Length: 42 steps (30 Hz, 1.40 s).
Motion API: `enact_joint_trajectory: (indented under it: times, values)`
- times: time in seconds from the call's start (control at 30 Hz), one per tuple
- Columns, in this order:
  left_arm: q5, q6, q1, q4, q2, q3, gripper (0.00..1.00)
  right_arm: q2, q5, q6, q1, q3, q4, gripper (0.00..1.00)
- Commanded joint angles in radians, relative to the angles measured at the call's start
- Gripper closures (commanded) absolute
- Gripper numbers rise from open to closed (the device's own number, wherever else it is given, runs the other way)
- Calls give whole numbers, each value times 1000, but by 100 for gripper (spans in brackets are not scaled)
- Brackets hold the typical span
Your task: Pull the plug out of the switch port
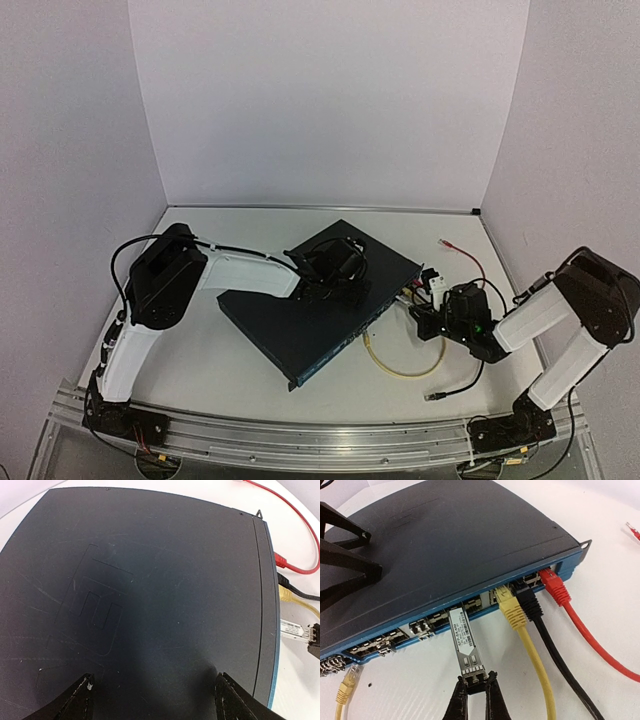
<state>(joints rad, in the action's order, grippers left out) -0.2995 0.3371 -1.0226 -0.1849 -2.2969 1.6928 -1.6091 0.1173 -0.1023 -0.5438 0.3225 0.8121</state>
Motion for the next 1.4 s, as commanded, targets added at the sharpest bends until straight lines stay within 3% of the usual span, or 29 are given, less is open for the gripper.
enact_joint_trajectory:
  times: [0.0,0.2,0.3,0.4,0.53,0.7,0.9,1.13,1.37]
  values:
    - [60,39,33,-273,-139,-88,19,95,66,-23,0,-43,-53,100]
    - [70,35,33,-268,-143,-81,19,294,138,-6,-2,-75,-219,100]
    - [68,35,32,-266,-141,-81,19,450,258,-50,-3,-63,-383,100]
    - [63,37,33,-261,-133,-82,18,592,400,-150,-1,24,-685,100]
    - [64,34,33,-243,-117,-91,18,625,528,-388,-1,194,-1195,100]
    - [57,29,33,-222,-105,-98,18,583,595,-653,17,272,-1510,100]
    - [64,25,33,-204,-100,-108,18,576,447,-638,180,246,-1514,100]
    - [72,15,33,-191,-99,-107,18,517,341,-569,207,229,-1398,100]
    - [74,10,33,-184,-84,-108,18,407,360,-533,252,248,-1336,100]
